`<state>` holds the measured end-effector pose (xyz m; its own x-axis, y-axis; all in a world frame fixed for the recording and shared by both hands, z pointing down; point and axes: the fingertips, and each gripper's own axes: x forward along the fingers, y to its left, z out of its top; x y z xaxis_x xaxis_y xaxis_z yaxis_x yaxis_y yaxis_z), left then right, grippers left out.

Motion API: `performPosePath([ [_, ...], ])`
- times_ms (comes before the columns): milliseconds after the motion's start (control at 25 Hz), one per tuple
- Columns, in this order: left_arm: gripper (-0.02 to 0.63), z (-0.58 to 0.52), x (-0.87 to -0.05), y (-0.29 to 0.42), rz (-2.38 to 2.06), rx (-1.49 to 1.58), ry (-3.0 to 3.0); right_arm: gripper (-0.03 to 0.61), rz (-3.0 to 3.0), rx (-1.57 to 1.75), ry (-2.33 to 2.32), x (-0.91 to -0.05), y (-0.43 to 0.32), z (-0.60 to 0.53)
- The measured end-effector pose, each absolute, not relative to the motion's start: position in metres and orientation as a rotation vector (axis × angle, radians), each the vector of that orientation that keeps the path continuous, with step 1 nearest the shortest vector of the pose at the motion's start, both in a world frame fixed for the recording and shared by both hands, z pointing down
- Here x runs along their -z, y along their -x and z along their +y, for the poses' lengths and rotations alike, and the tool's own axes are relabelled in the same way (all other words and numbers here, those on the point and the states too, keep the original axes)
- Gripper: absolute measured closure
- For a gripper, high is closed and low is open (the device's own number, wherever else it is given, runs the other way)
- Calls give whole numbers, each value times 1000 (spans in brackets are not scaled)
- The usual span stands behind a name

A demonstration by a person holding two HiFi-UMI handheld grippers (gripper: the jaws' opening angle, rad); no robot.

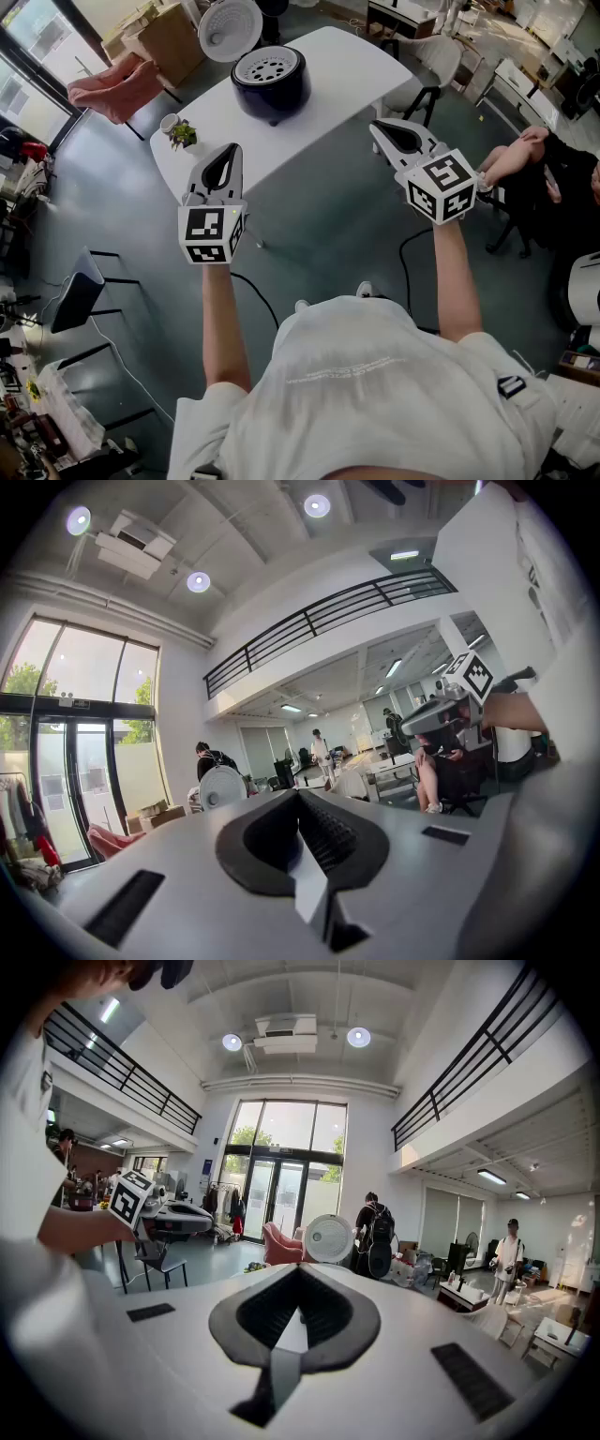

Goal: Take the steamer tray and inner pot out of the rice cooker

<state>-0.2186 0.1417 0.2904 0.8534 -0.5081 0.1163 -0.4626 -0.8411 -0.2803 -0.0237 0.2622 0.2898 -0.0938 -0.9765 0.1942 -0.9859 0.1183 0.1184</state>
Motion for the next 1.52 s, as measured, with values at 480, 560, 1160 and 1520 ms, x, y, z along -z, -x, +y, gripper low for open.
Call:
performPosePath([
  [480, 597, 155, -300, 215, 721, 302, 2805, 554, -2287, -138, -2005, -290, 23, 272],
  [560, 597, 157, -300, 215, 732, 307, 2802, 554, -2284, -161, -1979, -294, 23, 274],
  [1160, 472, 167, -307, 204, 807, 355, 2815, 376, -2204, -141, -1978, -305, -7, 276],
  [1520, 445, 170, -315, 176, 880, 385, 2786, 353, -2243, -137, -1934, -315, -40, 278],
])
